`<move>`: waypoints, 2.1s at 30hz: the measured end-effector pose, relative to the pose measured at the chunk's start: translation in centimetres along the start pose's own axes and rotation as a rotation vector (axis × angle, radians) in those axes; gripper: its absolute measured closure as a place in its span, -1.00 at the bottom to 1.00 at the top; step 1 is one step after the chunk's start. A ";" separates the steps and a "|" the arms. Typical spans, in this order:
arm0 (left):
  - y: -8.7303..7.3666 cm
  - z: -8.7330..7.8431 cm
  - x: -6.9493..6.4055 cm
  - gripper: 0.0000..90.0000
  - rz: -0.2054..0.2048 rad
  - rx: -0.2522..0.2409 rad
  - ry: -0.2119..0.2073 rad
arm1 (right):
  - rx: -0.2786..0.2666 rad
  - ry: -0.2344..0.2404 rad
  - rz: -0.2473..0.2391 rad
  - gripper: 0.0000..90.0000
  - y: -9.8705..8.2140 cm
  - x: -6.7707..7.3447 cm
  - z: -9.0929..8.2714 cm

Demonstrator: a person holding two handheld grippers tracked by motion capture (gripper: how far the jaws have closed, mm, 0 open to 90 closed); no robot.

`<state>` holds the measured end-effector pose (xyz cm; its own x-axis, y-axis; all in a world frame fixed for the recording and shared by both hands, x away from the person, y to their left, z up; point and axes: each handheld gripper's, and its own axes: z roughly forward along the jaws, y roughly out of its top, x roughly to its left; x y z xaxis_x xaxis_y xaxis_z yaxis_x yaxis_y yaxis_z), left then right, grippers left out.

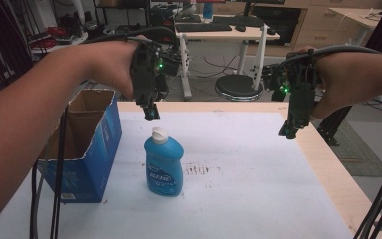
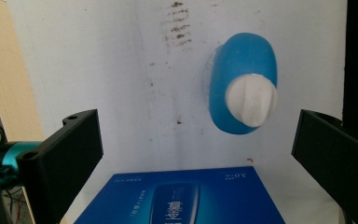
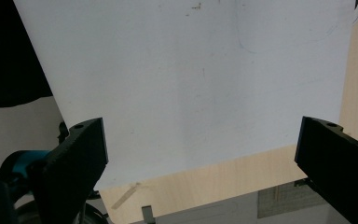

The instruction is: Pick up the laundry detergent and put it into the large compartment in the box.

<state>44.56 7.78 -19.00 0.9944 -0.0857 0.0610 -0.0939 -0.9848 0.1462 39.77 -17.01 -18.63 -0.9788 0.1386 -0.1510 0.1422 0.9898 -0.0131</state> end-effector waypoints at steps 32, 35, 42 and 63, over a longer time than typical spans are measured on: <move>-0.5 4.1 -1.9 -0.96 0.065 -0.038 -0.108 | 0.010 0.000 -0.010 -0.97 0.6 0.5 0.3; -0.4 4.7 -1.9 -0.96 0.068 -0.033 -0.111 | 0.008 0.004 -0.018 -0.97 0.7 0.4 0.5; -0.5 6.3 -1.8 -0.96 0.061 -0.012 -0.123 | 0.009 0.006 -0.007 -0.97 0.9 0.5 0.6; 0.0 8.2 -2.3 -0.96 0.075 0.025 -0.137 | 0.005 0.006 -0.009 -0.97 0.9 0.6 0.8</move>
<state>42.62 6.75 -27.22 0.9821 -0.1772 -0.0643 -0.1686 -0.9782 0.1213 39.47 -16.09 -19.56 -0.9809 0.1302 -0.1448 0.1344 0.9907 -0.0197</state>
